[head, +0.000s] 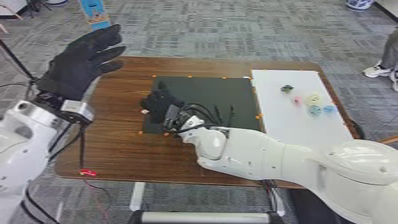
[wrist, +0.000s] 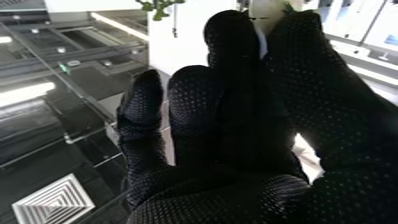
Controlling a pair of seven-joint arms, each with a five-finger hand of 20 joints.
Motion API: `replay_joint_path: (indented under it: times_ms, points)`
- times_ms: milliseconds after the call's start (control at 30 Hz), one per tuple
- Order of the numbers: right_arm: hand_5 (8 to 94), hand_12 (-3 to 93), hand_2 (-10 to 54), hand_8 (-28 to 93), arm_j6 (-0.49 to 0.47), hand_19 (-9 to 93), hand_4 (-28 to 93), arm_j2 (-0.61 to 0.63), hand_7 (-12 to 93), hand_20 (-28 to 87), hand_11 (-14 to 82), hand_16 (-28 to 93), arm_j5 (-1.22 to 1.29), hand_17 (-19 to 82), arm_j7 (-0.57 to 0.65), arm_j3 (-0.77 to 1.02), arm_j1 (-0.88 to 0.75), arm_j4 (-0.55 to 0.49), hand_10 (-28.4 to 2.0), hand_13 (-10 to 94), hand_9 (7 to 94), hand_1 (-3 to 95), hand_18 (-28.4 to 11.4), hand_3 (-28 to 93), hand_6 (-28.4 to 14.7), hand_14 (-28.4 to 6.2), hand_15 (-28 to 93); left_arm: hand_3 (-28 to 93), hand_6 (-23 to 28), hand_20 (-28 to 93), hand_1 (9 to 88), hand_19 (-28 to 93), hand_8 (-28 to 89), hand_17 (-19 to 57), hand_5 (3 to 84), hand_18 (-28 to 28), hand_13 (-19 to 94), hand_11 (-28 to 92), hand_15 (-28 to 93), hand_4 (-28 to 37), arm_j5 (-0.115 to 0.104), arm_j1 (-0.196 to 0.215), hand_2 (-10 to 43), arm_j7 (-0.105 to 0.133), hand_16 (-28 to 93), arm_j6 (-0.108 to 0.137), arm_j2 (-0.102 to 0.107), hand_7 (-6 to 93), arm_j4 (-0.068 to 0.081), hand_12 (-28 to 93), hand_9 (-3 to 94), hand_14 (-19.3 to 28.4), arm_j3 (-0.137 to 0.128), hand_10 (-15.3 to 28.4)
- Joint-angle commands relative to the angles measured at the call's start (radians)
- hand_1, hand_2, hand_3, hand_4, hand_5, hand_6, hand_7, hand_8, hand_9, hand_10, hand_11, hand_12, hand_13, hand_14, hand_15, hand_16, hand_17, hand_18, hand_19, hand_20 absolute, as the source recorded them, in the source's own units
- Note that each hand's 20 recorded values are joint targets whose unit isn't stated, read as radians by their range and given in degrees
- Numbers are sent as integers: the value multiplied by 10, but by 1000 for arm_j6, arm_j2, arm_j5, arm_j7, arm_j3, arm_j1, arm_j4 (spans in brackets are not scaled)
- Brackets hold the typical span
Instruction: Arrange flowers
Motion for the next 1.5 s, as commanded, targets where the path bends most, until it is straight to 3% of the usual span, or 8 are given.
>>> replay_joint_path:
  times_ms: [33, 200, 400, 633, 833, 1233, 1400, 1500]
  points:
    - [700, 529, -95, -37, 18, 758, -283, -49, 520, 555, 282, 431, 4, 250, 37, -11, 28, 43, -54, 599, 763, 499, -186, 779, 59, -56, 743, 672, 23, 68, 211, 382, -91, -133, 235, 220, 170, 156, 142, -283, 5, -35, -89, -6, 46, -18, -5, 170, 5, 159, 192, 125, 16, 98]
    - [698, 529, -95, -35, 6, 759, -283, -41, 520, 554, 282, 429, 0, 250, 37, -1, 20, 40, -54, 599, 762, 499, -186, 779, 61, -56, 745, 674, 24, 69, 210, 382, -91, -134, 235, 220, 170, 156, 142, -283, 3, -66, -89, -5, 47, -18, 15, 170, 13, 159, 192, 125, 22, 98]
    - [694, 530, -95, -34, -30, 759, -283, -36, 520, 554, 278, 430, -24, 250, 36, 6, 9, 38, -51, 595, 756, 497, -185, 779, 62, -56, 745, 672, 24, 69, 210, 382, -91, -133, 235, 219, 170, 155, 142, -283, 2, -58, -86, -10, 47, -22, 14, 170, 7, 159, 192, 126, 6, 98]
    - [661, 519, -95, -47, -179, 747, -283, -9, 493, 553, 255, 456, -27, 228, 36, 49, -2, -4, -47, 555, 726, 487, -182, 774, 74, -51, 723, 672, 24, 69, 211, 382, -91, -133, 236, 219, 169, 157, 140, -283, 2, -53, -85, -6, 46, -20, 7, 169, 8, 159, 193, 125, 8, 97]
    - [615, 492, -95, -67, -346, 726, -283, 7, 482, 552, 229, 395, -46, 193, 52, 96, -14, -48, -51, 511, 676, 455, -180, 776, 71, -66, 728, 671, 24, 69, 210, 382, -90, -133, 236, 219, 170, 156, 141, -283, 2, -51, -83, -8, 48, -21, 9, 169, 7, 158, 192, 125, 5, 98]
    - [568, 365, -95, -48, -435, 723, -283, 26, 445, 548, 362, 341, -53, 179, 80, 137, -24, -86, -75, 463, 580, 420, -177, 825, 59, -77, 747, 671, 24, 69, 212, 383, -90, -134, 236, 220, 170, 156, 142, -283, 1, -34, -81, -13, 47, -23, 5, 168, 3, 159, 192, 126, -10, 98]
    - [554, 293, -95, -176, -475, 726, -283, 42, 399, 554, 418, 331, -59, 174, 81, 158, -25, -131, -88, 443, 535, 376, -179, 885, 52, -85, 760, 670, 24, 69, 213, 383, -90, -134, 236, 220, 170, 157, 143, -283, 1, -23, -80, -13, 47, -20, 4, 168, -1, 159, 193, 126, -22, 99]
    - [536, 292, -95, -190, -530, 728, -283, 53, 394, 555, 418, 330, -64, 170, 89, 182, -32, -165, -89, 432, 516, 371, -181, 890, 44, -90, 761, 670, 24, 69, 213, 383, -90, -134, 236, 220, 170, 157, 143, -283, 1, -16, -80, -14, 46, -17, 2, 168, -4, 158, 193, 126, -27, 99]
